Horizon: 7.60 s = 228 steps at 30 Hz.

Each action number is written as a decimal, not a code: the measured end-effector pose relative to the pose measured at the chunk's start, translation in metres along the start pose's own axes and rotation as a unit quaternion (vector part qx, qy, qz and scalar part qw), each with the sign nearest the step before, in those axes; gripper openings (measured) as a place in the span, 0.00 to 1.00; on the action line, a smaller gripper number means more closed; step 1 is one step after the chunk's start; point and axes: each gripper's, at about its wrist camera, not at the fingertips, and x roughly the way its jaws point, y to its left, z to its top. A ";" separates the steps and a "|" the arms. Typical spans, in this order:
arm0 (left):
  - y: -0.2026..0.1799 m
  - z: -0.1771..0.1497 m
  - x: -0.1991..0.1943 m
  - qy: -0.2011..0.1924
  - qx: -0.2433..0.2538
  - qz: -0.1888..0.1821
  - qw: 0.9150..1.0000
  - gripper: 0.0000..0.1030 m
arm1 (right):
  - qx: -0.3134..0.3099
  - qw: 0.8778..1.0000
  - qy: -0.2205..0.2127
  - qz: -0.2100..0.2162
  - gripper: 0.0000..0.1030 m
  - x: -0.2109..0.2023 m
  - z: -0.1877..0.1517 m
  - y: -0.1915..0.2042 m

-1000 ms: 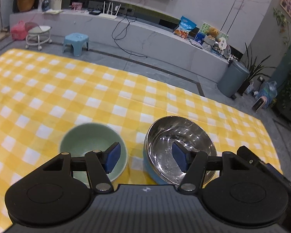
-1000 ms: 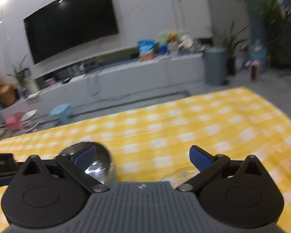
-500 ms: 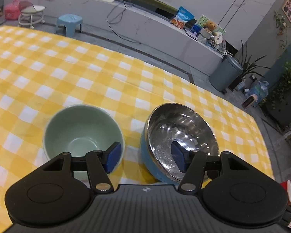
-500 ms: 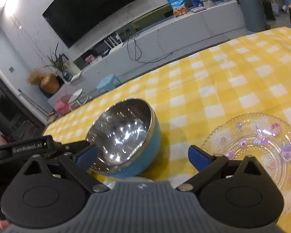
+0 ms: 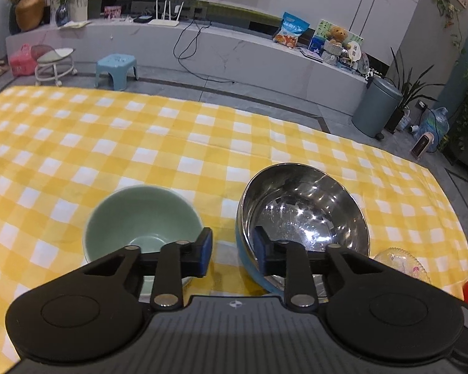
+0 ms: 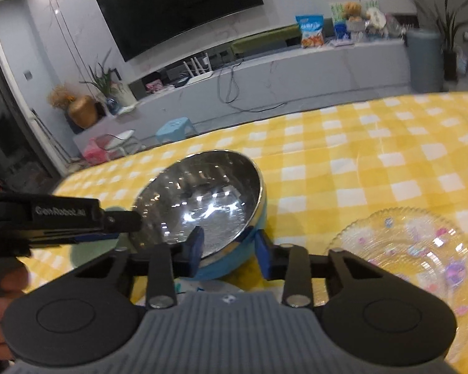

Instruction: Organize plates and bowls

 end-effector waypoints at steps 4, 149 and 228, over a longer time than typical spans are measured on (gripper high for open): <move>-0.005 -0.001 0.000 0.003 0.014 0.003 1.000 0.13 | -0.043 0.999 -0.005 -0.030 0.23 0.002 0.000 0.010; -0.038 -0.055 -0.186 -0.032 0.104 0.006 0.994 0.04 | 0.111 0.989 0.065 0.076 0.14 -0.198 -0.040 0.038; 0.068 -0.071 -0.143 0.106 -0.011 -0.087 0.991 0.39 | 0.086 0.975 0.164 0.121 0.51 -0.116 -0.095 0.042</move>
